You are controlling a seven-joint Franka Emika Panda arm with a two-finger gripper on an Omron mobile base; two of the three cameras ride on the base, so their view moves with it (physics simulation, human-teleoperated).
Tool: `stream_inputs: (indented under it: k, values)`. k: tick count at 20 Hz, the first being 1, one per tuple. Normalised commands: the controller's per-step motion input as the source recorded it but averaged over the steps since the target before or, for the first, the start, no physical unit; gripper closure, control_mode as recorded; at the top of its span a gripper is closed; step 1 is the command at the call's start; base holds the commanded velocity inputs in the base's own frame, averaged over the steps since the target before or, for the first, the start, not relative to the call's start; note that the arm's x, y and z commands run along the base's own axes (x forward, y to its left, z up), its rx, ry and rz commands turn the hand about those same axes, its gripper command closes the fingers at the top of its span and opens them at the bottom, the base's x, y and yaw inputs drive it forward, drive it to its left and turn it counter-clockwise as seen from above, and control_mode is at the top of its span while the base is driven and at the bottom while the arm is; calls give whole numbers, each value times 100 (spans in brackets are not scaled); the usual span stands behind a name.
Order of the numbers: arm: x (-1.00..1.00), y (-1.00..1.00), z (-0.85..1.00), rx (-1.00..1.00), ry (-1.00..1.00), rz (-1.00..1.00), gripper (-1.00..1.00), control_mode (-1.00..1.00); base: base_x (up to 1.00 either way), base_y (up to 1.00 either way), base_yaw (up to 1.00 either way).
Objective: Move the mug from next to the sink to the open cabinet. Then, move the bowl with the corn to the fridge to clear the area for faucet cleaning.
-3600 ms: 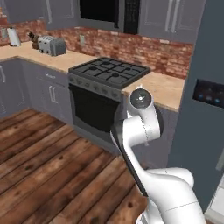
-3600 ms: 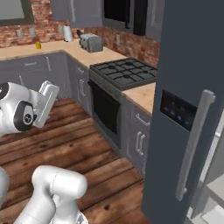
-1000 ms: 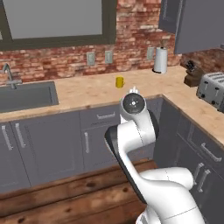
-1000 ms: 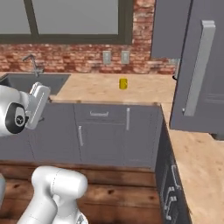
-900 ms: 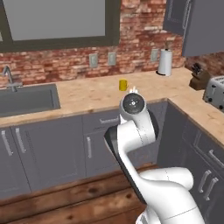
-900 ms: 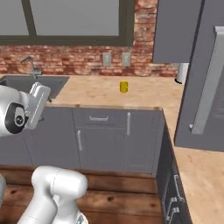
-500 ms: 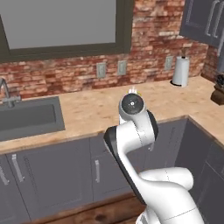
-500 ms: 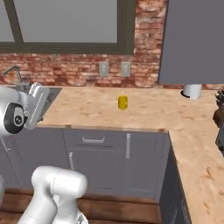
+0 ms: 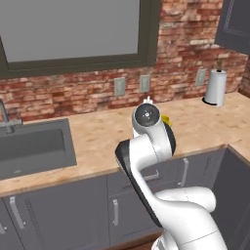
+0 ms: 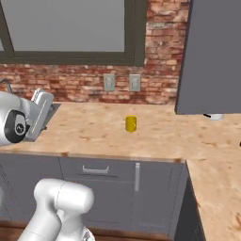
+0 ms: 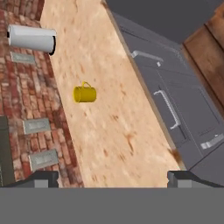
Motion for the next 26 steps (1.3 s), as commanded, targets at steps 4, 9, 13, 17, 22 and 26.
stream_inputs:
  k: [4,9,13,17,22,26]
  values:
    - [0,0,0,0,0,0,-100,100,2,-41,11]
    - [0,0,0,0,0,0,-100,100,21,-56,13]
    - [0,0,0,0,0,0,-100,100,59,-34,5]
    - [0,0,0,0,0,0,-100,100,44,-4,9]
    - [0,0,0,0,0,0,-100,100,37,-2,5]
    - [0,0,0,0,0,0,-100,100,59,-3,0]
